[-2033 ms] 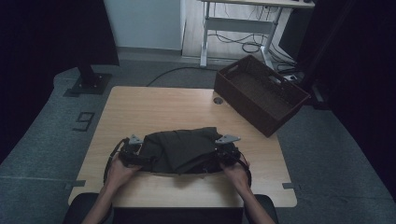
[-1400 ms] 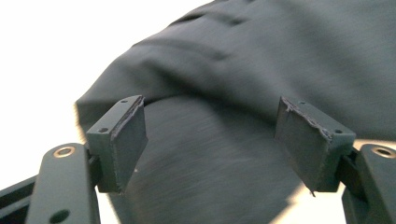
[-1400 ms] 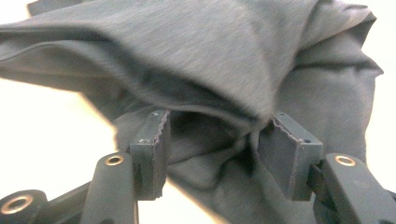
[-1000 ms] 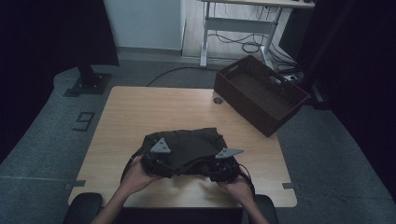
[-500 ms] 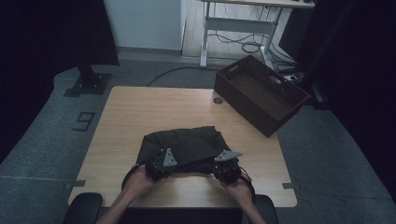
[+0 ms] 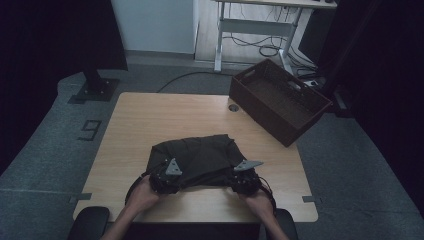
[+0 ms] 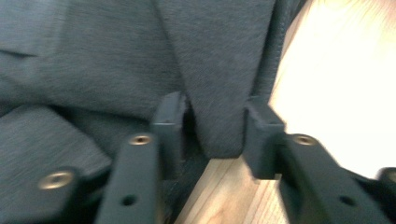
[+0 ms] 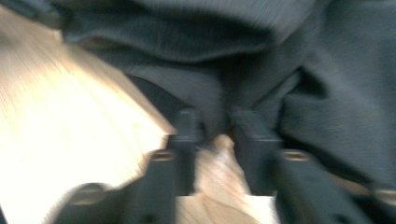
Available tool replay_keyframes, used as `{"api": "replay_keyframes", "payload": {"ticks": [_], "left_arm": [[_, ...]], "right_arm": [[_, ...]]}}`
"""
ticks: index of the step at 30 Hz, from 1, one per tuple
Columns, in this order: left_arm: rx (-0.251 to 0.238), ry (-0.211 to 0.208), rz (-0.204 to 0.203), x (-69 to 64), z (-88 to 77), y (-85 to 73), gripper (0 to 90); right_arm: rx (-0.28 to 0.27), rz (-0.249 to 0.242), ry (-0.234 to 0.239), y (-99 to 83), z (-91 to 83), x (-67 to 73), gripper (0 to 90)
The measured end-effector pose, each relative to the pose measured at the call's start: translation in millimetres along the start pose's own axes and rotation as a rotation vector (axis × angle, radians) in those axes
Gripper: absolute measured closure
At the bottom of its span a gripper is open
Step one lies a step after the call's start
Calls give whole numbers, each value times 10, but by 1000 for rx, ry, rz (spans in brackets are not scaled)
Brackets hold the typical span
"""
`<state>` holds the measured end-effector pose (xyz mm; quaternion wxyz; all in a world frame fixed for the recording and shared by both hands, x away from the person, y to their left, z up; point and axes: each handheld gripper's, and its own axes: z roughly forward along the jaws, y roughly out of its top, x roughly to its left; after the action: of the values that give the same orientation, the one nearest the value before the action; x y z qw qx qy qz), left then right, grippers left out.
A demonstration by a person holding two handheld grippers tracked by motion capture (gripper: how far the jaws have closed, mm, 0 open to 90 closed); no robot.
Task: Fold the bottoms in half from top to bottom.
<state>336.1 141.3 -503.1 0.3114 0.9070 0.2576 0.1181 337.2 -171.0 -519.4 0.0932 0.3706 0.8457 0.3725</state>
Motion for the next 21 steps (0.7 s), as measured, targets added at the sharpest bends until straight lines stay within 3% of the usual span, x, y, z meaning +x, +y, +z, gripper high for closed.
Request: {"api": "replay_keyframes", "payload": {"ticks": [4,8,10,12,14,17,21], "left_arm": [[-90,-33,-62,133,-243,13,374],[-123,17,-115,307,-387,-17,341],[-114,59,-145,419,-407,-71,339],[-77,119,-179,544,-371,-159,340],[-36,149,-220,669,-299,-274,349],[9,146,-263,773,-172,-426,360],[13,138,-273,752,-41,-508,369]], "right_arm": [[-51,13,13,90,-194,-77,518],[-88,5,2,250,-303,-131,489],[-99,1,5,326,-302,-147,473],[-106,8,11,412,-267,-176,468],[-89,22,40,485,-186,-215,473],[-29,27,68,508,-51,-238,532],[-9,40,83,449,33,-234,877]]}}
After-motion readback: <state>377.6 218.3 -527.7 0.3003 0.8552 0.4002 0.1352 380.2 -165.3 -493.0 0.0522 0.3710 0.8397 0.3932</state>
